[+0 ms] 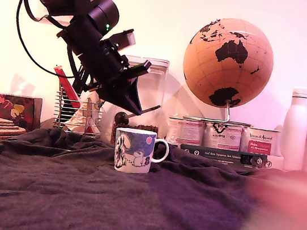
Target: Pick up the coffee capsules on the table and drop them inside the coffee cup
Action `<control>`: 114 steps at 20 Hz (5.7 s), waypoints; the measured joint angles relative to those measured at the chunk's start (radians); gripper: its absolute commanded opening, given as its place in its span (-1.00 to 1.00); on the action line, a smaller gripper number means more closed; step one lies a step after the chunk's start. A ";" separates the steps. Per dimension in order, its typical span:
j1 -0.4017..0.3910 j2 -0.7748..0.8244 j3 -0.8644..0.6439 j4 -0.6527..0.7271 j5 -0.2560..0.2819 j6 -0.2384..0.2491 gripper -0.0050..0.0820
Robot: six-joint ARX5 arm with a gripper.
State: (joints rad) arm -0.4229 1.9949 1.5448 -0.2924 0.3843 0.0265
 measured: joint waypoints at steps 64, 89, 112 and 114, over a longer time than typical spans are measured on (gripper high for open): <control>-0.305 -0.810 -1.208 0.653 0.131 -0.024 -0.93; -0.331 -1.134 -1.342 0.496 0.095 -0.014 0.55; -0.359 -0.639 -1.342 1.022 0.138 0.056 0.54; -0.362 -0.637 -1.342 1.030 0.139 0.056 0.54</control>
State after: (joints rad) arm -0.7849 1.3575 0.2028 0.7376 0.5232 0.0822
